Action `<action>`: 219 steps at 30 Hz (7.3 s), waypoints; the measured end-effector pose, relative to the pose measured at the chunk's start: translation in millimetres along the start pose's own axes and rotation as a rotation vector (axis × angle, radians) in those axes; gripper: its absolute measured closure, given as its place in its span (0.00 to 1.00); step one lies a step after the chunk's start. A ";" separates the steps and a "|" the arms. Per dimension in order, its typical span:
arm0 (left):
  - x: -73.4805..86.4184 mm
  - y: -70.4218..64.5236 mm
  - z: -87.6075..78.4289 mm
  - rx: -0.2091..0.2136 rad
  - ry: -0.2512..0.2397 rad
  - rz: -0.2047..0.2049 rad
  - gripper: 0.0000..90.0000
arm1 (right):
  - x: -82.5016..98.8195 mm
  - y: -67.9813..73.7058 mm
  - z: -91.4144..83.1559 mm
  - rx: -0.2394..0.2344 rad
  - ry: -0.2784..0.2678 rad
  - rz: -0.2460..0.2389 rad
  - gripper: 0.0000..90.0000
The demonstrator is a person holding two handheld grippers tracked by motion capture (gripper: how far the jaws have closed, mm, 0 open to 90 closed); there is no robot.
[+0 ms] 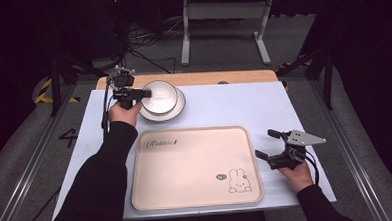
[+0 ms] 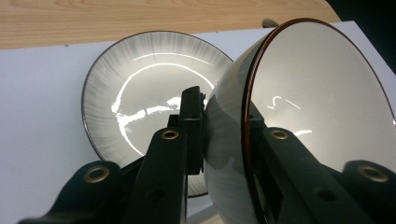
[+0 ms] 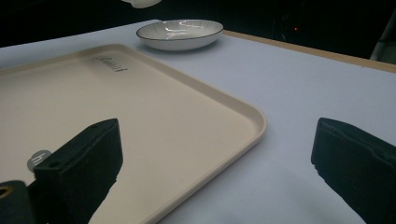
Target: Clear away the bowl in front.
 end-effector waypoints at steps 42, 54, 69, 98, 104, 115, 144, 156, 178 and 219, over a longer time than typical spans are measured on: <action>29.4 -88.4 -37.0 0.245 0.076 0.303 0.87 | 0.1 0.0 -0.1 0.000 -0.005 0.003 0.03; 40.6 -110.4 -30.4 0.294 0.140 0.367 0.87 | 0.2 0.4 -0.5 -0.001 -0.007 -0.002 0.02; 52.7 -123.9 -18.9 0.313 0.230 0.443 0.88 | 0.2 0.5 -0.7 0.000 -0.008 -0.004 0.02; 78.3 -141.2 16.6 0.248 0.391 0.558 0.89 | 0.3 0.2 -1.0 -0.005 -0.011 -0.003 0.02; 84.6 -141.1 23.8 0.248 0.413 0.570 0.89 | 0.3 0.1 -1.3 -0.008 -0.011 -0.003 0.02; 94.1 -140.3 35.9 0.248 0.452 0.579 0.89 | 0.3 0.0 -1.3 -0.010 -0.014 -0.002 0.02; 103.9 -128.8 53.1 0.309 0.489 0.504 0.84 | 0.3 -0.4 -1.5 -0.008 -0.016 0.004 0.02; 98.8 -124.7 45.8 0.356 0.401 0.476 0.58 | 0.4 -0.3 -1.7 -0.007 -0.018 0.004 0.02; 112.6 -90.3 -17.0 0.432 0.049 0.466 0.09 | 0.4 -0.1 -1.8 -0.009 -0.019 0.003 0.02; 194.9 20.4 -58.4 0.284 -0.355 0.286 0.00 | 0.6 -0.3 -2.3 -0.010 -0.024 0.004 0.02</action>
Point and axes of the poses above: each handheld gripper's, and its own axes: z roughly forward along the jaws, x roughly out of its underside, y roughly to its left, the point moved 2 cm from there along z, roughly forward along the jaws, and after that the axes turned 4 degrees about -x, right-handed, at the moved point
